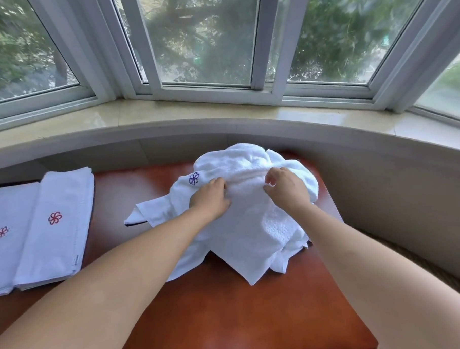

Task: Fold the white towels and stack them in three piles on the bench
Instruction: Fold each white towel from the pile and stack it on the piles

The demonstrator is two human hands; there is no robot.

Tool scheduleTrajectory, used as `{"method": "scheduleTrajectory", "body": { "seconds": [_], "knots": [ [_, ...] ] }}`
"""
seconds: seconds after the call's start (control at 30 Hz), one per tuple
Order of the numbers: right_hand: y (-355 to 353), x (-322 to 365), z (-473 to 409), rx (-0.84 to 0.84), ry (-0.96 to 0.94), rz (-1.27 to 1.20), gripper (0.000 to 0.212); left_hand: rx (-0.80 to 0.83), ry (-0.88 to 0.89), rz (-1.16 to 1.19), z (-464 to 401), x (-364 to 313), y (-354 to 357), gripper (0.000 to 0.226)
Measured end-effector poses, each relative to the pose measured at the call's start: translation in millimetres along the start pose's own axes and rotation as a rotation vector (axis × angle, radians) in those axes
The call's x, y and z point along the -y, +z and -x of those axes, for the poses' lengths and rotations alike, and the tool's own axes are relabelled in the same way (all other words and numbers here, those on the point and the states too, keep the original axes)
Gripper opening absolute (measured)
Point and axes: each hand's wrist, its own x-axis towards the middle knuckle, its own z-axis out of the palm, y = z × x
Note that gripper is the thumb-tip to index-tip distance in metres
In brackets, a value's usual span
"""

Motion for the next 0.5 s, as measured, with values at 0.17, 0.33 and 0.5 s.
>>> {"method": "scheduleTrajectory", "body": {
  "seconds": [0.17,0.33,0.5],
  "knots": [
    [-24,23,12,-0.028,-0.076,0.001,0.009,-0.038,0.000,0.031,8,-8,-13,0.027],
    [-51,54,26,-0.068,-0.151,-0.080,0.008,-0.051,0.029,0.064,22,-15,-44,0.040],
    [-86,86,35,-0.199,-0.243,-0.182,0.005,-0.224,0.061,0.133,37,-21,-89,0.014]
  ]
}}
